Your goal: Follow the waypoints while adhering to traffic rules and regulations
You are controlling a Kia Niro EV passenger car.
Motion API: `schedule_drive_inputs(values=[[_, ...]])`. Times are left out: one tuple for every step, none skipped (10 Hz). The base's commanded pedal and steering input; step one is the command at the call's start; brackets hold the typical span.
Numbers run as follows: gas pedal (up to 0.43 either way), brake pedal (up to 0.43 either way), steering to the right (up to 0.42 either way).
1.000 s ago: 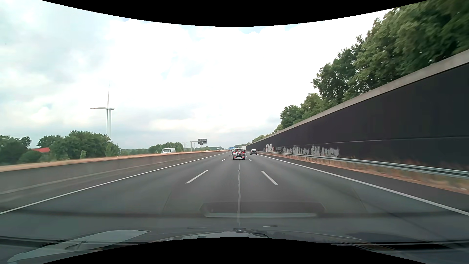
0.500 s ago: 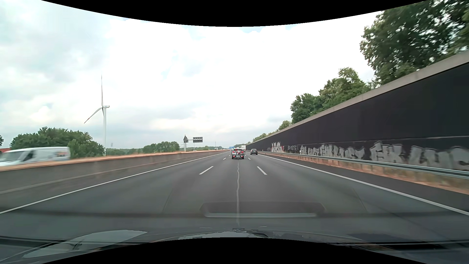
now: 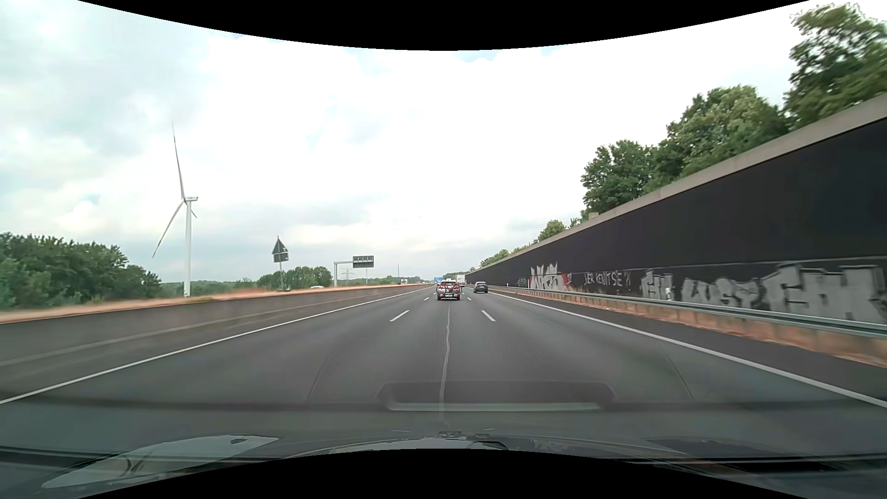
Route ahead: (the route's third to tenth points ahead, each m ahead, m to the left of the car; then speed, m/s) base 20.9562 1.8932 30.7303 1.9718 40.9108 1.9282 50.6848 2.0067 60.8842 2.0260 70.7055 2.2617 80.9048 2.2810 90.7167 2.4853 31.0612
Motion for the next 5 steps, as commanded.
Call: schedule_drive_inputs(values=[[0.26, 0.0, -0.003], [0.26, 0.0, -0.003], [0.26, 0.0, -0.003], [0.26, 0.0, -0.003], [0.26, 0.0, -0.003]])
